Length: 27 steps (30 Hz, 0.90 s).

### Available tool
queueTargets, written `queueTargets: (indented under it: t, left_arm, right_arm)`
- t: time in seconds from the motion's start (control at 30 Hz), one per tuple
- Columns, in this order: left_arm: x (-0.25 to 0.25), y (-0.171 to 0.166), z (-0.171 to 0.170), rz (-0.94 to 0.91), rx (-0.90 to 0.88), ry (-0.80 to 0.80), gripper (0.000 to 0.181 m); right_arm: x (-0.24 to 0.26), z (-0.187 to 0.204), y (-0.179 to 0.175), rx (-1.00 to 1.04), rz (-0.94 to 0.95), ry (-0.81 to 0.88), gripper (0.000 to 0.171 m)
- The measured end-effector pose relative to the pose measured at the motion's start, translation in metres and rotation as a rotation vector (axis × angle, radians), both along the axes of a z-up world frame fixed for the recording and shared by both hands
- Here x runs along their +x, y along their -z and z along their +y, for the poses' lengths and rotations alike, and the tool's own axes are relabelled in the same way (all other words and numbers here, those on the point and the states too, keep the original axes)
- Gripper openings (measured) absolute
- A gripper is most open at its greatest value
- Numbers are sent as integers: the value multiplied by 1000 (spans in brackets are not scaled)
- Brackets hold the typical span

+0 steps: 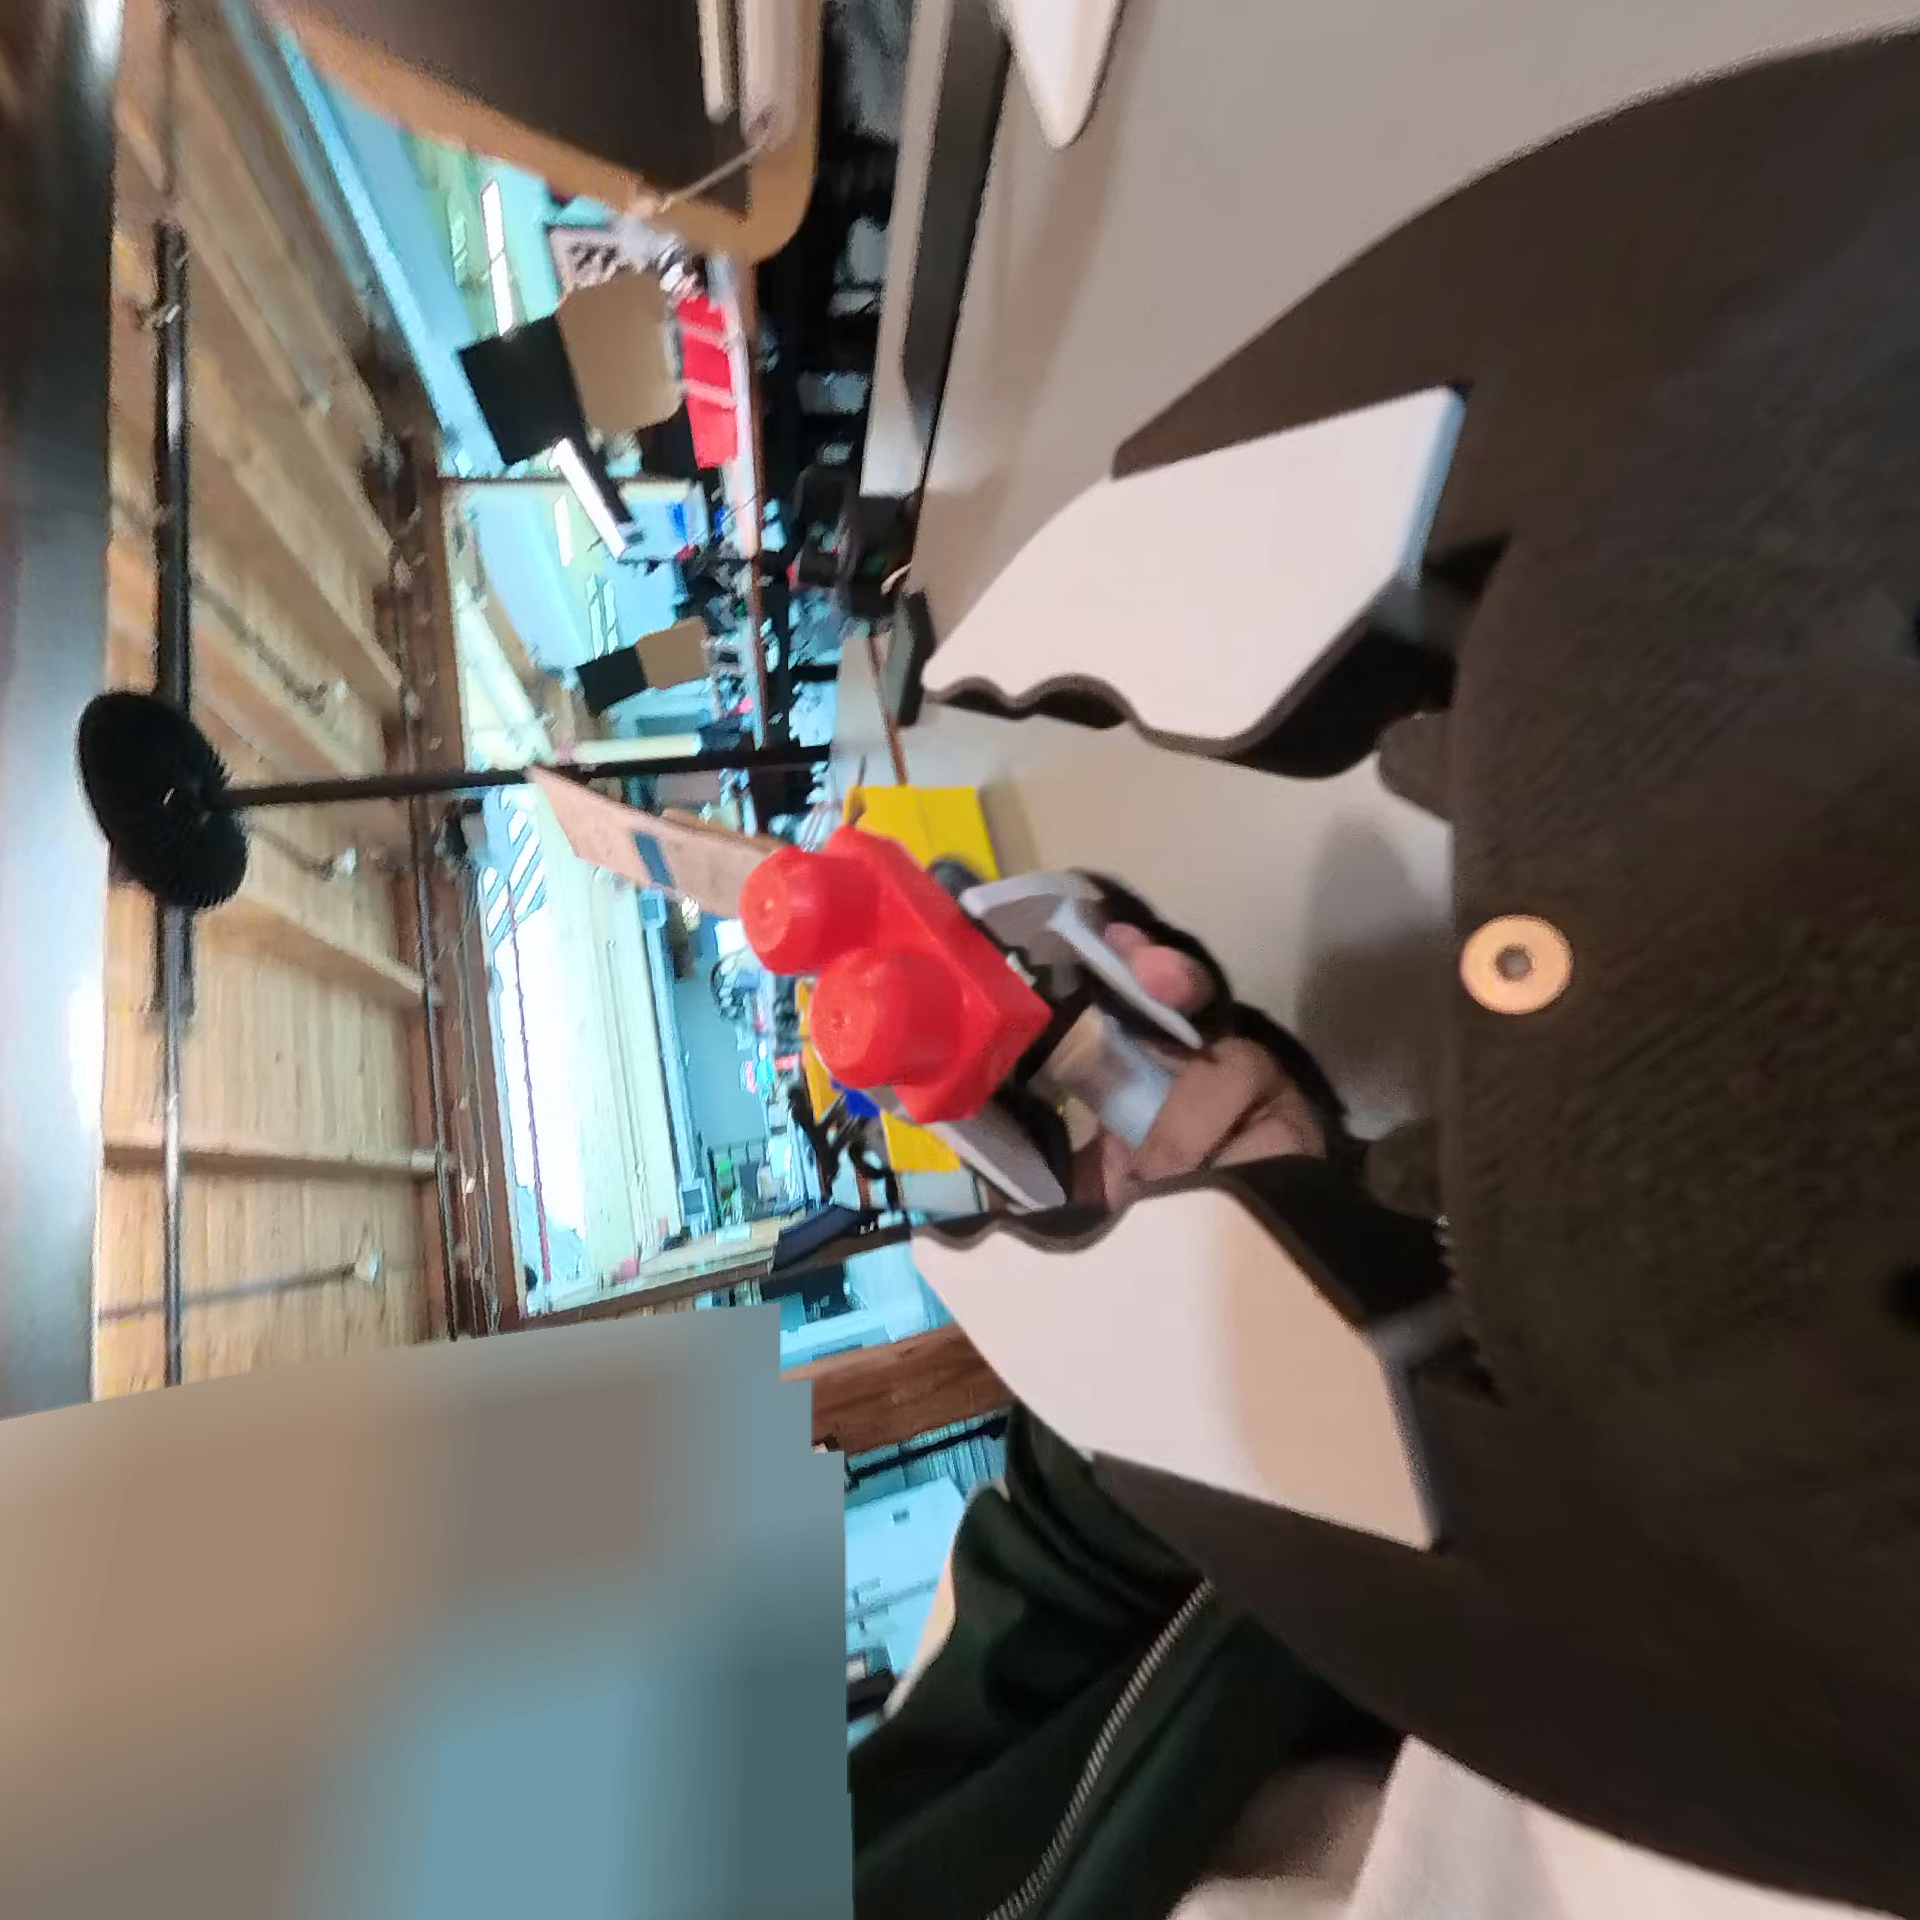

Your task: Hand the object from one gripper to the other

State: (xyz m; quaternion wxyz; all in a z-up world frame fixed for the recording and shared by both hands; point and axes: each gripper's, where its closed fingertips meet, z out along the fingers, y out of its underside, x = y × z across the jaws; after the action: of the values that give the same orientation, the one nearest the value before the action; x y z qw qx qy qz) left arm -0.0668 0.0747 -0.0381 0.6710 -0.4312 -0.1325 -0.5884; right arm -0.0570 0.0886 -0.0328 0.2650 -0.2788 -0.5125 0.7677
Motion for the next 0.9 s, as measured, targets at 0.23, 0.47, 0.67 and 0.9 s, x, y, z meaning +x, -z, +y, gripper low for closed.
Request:
queueTargets:
  t: [0.23, 0.47, 0.67, 0.9]
  left_arm:
    - [-37, 10, 1, 77, -104, -366, 34]
    - [-22, 8, 6, 71, -108, -363, 34]
    - [-9, 11, 11, 94, -106, -343, 35]
    - [-7, 14, 12, 124, -109, -312, 34]
  right_arm:
    - [-22, 28, 21, -127, -208, 160, 70]
    - [-21, 3, 32, -224, -283, 140, 56]
    - [-18, -8, 33, -233, -306, 51, 41]
    - [-16, -7, 32, -185, -290, 48, 34]
